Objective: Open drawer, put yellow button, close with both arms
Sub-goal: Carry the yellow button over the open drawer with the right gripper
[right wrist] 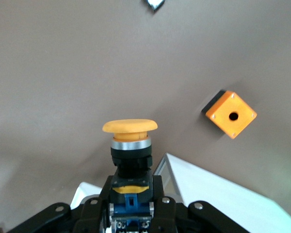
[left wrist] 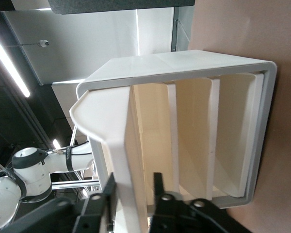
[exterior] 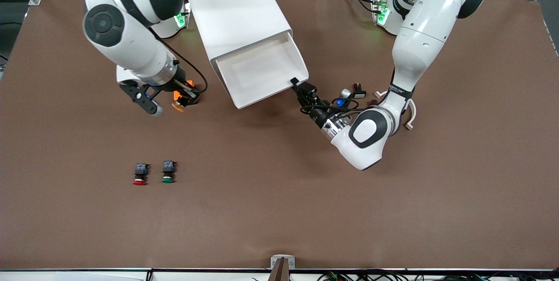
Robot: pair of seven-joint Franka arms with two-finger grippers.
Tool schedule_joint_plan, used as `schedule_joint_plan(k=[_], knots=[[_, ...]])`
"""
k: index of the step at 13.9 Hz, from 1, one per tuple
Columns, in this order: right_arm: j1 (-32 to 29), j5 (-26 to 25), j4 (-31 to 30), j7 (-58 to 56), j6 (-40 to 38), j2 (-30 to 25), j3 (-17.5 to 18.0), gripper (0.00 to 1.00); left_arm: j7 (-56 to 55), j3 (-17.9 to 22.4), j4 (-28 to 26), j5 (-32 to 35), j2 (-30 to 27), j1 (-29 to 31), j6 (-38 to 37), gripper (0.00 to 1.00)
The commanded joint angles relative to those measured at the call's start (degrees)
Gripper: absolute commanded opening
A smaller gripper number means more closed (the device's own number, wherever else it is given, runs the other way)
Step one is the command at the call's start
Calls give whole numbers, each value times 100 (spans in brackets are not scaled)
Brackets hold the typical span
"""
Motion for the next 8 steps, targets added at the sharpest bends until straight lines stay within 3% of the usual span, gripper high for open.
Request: schedule_joint_plan(k=[1,3,8], knots=[[435,97,-238,819,259,-155,-67,0,311,11,113,-22,67,52,11,89],[813,88,-317,1408,522,-120,-76,0,880,11,323,-13,67,105,11,99],[1622,-70,-308,2543,1007,99,-76,0,2743,20,965,13,32,175,134,99]])
